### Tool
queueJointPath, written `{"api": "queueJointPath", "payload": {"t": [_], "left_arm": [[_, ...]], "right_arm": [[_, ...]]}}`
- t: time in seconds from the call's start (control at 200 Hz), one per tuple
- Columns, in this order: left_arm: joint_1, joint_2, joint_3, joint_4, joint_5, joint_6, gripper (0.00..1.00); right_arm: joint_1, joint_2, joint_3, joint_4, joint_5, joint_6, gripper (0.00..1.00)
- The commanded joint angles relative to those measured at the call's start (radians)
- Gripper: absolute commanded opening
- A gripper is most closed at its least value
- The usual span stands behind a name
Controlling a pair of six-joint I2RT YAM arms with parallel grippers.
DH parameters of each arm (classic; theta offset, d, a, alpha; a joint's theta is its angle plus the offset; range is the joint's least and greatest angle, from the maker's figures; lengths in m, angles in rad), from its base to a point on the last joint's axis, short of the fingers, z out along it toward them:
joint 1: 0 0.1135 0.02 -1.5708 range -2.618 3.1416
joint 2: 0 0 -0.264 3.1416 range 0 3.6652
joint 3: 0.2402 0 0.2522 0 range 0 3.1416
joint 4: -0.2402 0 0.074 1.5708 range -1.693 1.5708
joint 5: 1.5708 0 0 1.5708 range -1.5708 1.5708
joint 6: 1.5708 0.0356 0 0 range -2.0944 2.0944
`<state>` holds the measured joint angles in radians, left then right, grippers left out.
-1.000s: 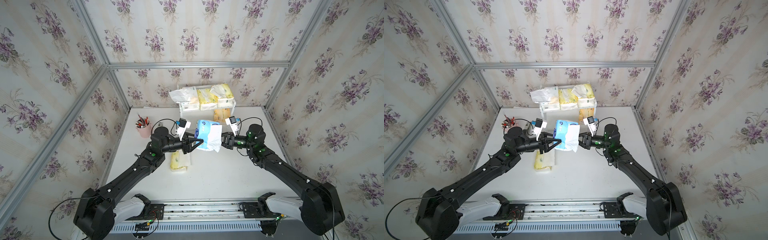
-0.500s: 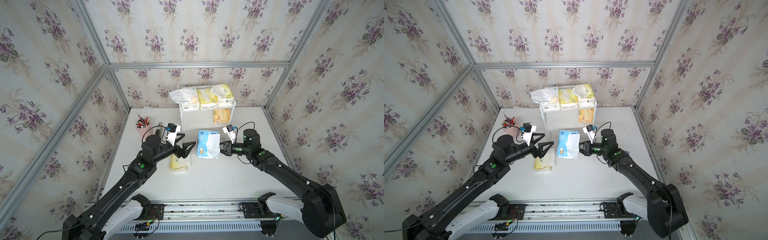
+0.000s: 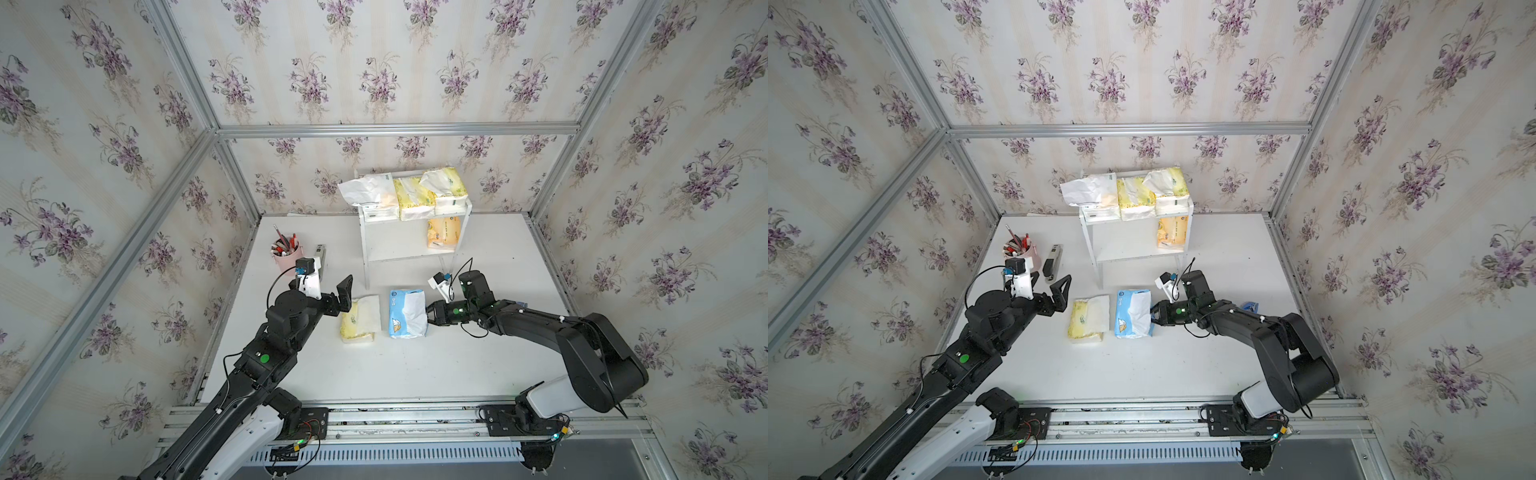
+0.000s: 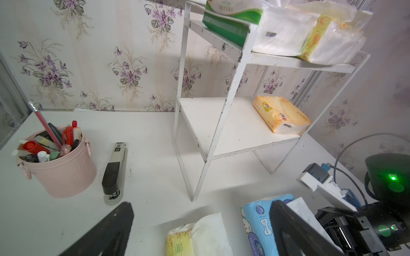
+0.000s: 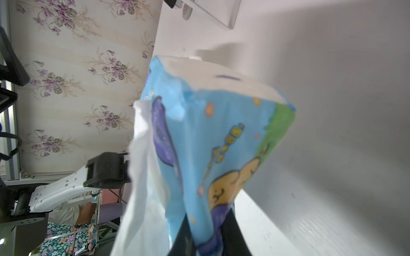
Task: Remove the tissue boxes from the shelf
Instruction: Place the box of tissues at the center of the board.
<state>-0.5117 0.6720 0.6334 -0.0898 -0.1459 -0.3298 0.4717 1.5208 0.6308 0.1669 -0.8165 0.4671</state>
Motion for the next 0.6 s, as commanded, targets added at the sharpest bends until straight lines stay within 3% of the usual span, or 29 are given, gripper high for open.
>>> {"api": "queueJointPath", "payload": {"t": [0.0,0.35,0.595], "left_arm": [[-0.001,0.0,-0.003,-0.017,-0.049,-0.014,0.99],[0.0,0.028,0.007,-0.022,-0.038,-0.005,0.99],[-0.001,0.028,0.003,-0.03,-0.043,-0.009,0.99]], "right_arm": [[0.005,0.041,0.001,0.107,-0.01,0.031,0.16],[0.036,0.172,0.0,0.23,0.021,0.118,0.19],[0.039,0.172,-0.005,0.236,0.101,0.111,0.41]]}}
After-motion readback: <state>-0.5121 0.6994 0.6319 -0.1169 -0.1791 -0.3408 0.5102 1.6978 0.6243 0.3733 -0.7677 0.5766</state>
